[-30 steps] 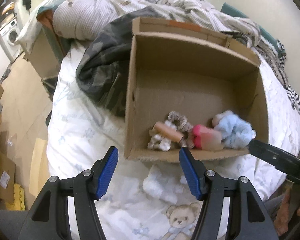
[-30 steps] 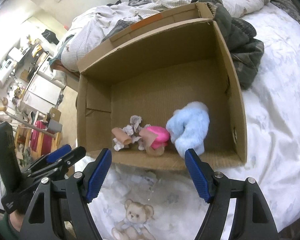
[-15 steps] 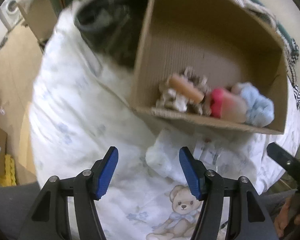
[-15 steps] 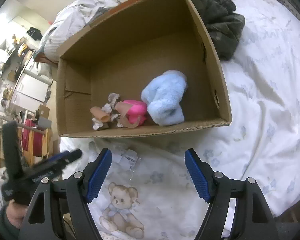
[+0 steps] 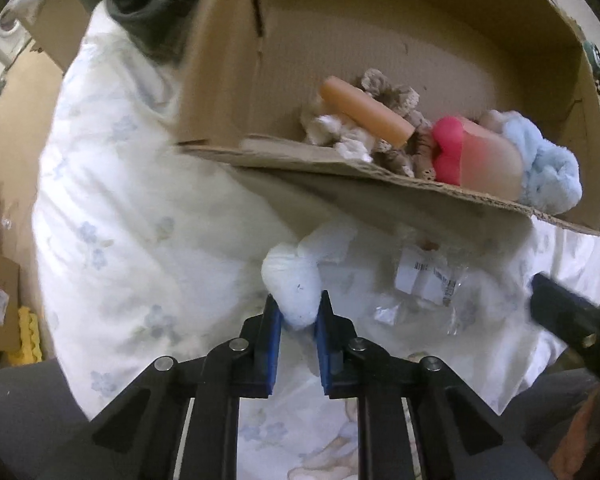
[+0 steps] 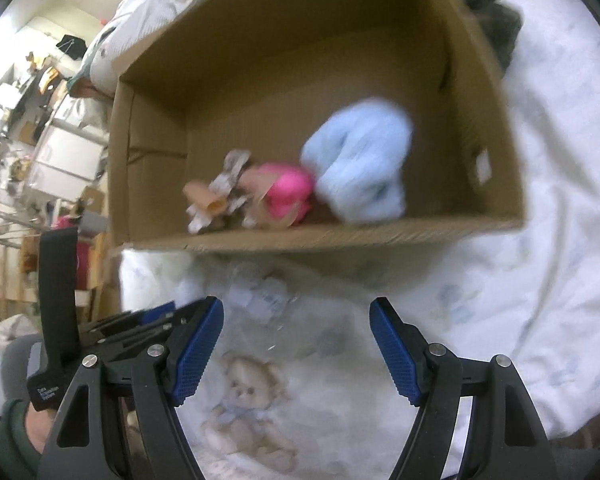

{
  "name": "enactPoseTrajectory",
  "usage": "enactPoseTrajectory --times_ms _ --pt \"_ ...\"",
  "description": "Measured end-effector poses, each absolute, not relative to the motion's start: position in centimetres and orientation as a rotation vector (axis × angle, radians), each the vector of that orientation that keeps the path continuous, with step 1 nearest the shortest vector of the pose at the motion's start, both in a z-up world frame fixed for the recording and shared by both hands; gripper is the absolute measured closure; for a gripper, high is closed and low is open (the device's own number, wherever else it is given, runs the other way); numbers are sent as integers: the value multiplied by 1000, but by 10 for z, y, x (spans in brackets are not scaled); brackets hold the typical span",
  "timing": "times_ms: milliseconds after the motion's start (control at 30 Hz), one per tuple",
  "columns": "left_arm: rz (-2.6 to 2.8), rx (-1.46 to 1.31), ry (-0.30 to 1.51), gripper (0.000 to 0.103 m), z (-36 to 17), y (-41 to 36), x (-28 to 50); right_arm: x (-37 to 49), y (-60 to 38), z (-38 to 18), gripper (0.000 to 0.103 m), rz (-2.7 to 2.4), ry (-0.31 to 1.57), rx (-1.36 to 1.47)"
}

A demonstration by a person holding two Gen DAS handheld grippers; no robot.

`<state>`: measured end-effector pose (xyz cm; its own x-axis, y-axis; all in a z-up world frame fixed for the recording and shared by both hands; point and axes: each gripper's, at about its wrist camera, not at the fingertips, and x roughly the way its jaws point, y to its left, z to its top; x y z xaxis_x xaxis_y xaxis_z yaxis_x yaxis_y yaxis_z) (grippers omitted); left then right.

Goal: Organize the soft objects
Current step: 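Grasp the white cloth with the left tool while the right tool grasps the plastic packet, then carry the white cloth and plastic packet over the box with both tools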

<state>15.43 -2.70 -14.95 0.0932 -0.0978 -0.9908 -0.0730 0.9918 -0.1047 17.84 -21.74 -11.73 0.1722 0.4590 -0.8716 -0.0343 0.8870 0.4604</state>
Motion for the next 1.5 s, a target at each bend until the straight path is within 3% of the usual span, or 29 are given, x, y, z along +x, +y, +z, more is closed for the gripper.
enactPoseTrajectory --times_ms 300,733,833,933,1000,1133,1500 --pt "13 -172 1387 91 -114 -6 141 185 -186 -143 23 395 1438 384" --pt "83 -183 1366 91 -105 33 133 198 -128 -165 24 381 1503 145" --pt "80 -178 1365 91 -103 32 136 192 -118 -165 39 370 1476 42" --pt "76 -165 1363 91 -103 27 138 188 -116 -162 67 375 1461 6" --pt "73 -177 1369 91 -104 27 138 186 -116 -159 74 381 1457 -7" --pt "87 -200 1372 91 -106 31 139 184 -113 -156 78 393 1453 8" --pt "60 -250 1385 91 -105 34 131 153 -164 -119 79 398 1404 131"
